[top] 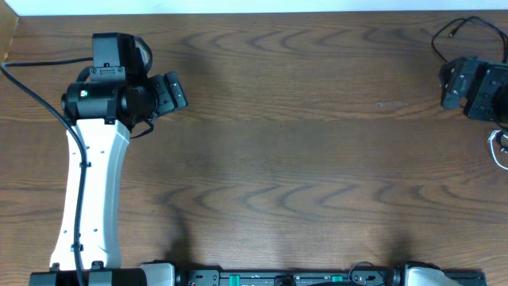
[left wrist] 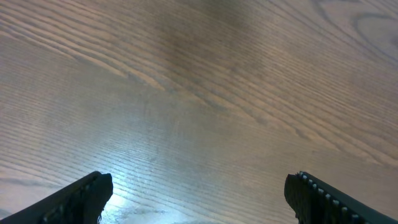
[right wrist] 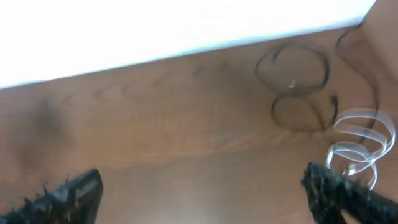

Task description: Untangle cables

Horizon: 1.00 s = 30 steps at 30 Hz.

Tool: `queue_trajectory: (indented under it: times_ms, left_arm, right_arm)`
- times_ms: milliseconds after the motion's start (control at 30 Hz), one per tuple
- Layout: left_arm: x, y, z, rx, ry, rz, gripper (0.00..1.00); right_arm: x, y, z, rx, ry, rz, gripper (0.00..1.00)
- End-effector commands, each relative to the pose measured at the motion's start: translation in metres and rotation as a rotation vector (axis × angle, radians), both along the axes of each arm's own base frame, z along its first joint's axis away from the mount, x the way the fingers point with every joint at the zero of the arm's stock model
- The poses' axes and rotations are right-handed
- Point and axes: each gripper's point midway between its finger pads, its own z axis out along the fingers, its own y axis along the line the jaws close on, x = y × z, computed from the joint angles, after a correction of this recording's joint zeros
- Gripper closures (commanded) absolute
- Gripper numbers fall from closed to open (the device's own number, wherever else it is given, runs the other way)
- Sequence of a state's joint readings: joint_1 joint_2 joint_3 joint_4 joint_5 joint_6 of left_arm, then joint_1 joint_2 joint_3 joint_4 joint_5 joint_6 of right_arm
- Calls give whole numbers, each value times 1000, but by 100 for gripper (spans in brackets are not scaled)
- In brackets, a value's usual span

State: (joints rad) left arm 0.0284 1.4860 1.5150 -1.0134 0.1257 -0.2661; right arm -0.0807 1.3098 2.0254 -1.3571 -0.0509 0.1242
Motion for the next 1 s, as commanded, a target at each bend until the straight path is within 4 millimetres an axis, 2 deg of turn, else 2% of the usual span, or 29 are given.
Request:
queue_trajectory:
  times_ms: [0, 200, 400, 633, 967]
  left_arm:
    - [0, 2, -6, -2, 16, 13, 7]
    - [0, 2, -6, -2, 16, 13, 6]
    - [0, 2, -6, -2, 16, 13, 7]
    - [0, 2, -6, -2, 16, 13, 7]
    - [0, 2, -6, -2, 16, 13, 7]
  right_arm:
    - [-6, -13, -7, -62, -77, -60, 1]
    - [9, -17, -29, -77, -278, -80, 1]
    - [13, -15, -61, -76, -470, -72, 1]
    - [-5, -12, -123, -75, -560, -66, 1]
    - [-38, -5, -173, -70, -716, -54, 1]
